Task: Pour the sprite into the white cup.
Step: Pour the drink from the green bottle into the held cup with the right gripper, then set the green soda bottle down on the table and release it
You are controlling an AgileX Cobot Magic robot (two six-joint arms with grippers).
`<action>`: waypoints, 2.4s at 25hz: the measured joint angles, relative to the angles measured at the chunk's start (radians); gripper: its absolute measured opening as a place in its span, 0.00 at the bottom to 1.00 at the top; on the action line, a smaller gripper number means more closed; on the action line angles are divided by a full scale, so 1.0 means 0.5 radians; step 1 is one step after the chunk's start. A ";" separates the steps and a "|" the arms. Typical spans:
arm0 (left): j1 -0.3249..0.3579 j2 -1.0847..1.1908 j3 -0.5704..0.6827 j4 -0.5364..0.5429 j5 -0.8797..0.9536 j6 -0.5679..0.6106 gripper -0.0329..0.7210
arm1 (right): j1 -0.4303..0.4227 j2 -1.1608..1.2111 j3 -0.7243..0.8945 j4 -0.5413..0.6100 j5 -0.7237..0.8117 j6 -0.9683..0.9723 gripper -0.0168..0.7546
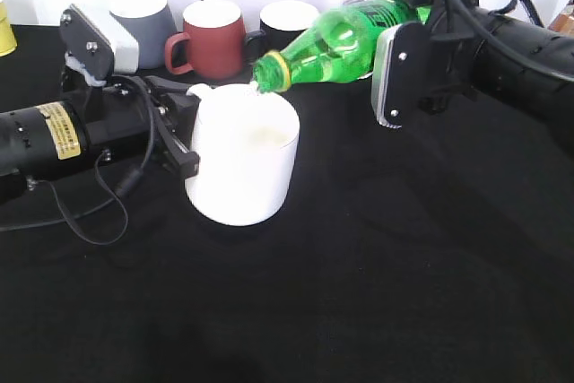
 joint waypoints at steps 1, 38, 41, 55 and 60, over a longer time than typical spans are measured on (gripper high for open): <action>0.000 0.000 0.000 0.000 -0.002 0.000 0.11 | 0.000 0.000 -0.002 0.000 0.000 -0.031 0.56; 0.000 0.000 0.007 -0.040 -0.033 0.000 0.11 | 0.000 0.036 -0.014 -0.005 -0.053 0.207 0.55; 0.000 0.000 0.009 -0.091 -0.084 0.000 0.11 | 0.000 0.036 -0.014 -0.005 -0.097 0.765 0.55; 0.769 0.002 0.009 -0.745 -0.249 0.271 0.11 | 0.000 0.036 -0.014 0.001 -0.295 2.995 0.55; 1.165 0.013 0.007 -0.897 -0.283 0.277 0.11 | 0.000 0.036 -0.014 0.009 -0.295 2.996 0.55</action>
